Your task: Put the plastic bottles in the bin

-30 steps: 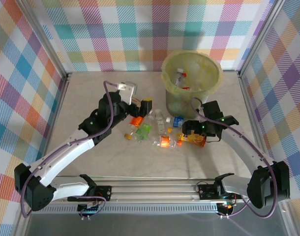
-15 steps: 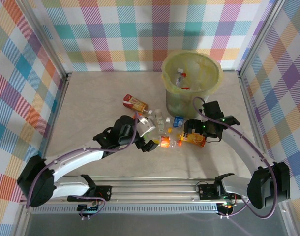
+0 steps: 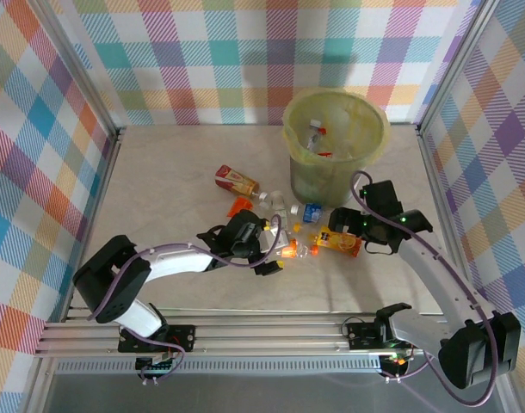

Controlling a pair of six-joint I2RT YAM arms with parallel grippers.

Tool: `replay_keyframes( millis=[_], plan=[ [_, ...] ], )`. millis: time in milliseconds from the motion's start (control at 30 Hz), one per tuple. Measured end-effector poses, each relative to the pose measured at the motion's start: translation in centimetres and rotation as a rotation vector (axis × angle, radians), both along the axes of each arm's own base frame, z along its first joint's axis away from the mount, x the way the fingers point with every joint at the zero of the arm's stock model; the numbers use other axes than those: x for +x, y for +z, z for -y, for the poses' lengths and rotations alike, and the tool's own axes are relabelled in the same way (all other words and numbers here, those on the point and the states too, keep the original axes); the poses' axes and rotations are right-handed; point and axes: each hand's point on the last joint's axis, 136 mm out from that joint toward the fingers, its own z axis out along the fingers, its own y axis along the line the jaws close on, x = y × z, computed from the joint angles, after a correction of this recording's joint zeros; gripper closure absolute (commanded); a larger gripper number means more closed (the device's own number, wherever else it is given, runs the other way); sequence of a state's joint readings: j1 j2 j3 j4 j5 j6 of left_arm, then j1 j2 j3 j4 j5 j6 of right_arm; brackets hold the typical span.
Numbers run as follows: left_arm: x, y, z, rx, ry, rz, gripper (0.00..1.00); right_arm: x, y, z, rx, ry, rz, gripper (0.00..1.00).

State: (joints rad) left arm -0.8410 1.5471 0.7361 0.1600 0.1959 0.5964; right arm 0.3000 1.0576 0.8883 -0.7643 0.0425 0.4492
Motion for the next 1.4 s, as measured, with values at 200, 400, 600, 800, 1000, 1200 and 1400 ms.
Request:
replay_keyframes(
  millis=[200, 400, 600, 800, 1000, 1200, 1400],
  plan=[
    [0.0, -0.2, 0.9, 0.027, -0.029, 0.037, 0.00, 0.1, 0.4, 0.0, 0.004, -0.008, 0.003, 0.00],
    [-0.1, -1.1, 1.2, 0.070, -0.039, 0.054, 0.00, 0.1, 0.6, 0.0, 0.009, -0.010, 0.006, 0.00],
    [-1.0, -1.0, 2.0, 0.097, -0.070, 0.070, 0.07, 0.1, 0.7, 0.0, 0.013, -0.013, 0.013, 0.00],
    [-2.4, -1.6, 2.1, 0.134, -0.096, 0.050, 0.10, 0.0, 1.3, 0.0, 0.024, -0.020, 0.032, 0.00],
    [-2.6, -1.9, 1.8, 0.152, -0.085, 0.033, 0.15, 0.0, 1.3, 0.0, 0.028, -0.027, 0.030, 0.00],
    [-1.6, -2.9, 2.2, 0.184, -0.056, 0.034, 0.15, 0.0, 1.3, 0.0, 0.033, -0.034, 0.029, 0.00],
    [-1.3, -4.7, 1.9, 0.233, -0.041, 0.021, 0.18, -0.1, 1.3, 0.0, 0.033, -0.035, 0.030, 0.00]
  ],
)
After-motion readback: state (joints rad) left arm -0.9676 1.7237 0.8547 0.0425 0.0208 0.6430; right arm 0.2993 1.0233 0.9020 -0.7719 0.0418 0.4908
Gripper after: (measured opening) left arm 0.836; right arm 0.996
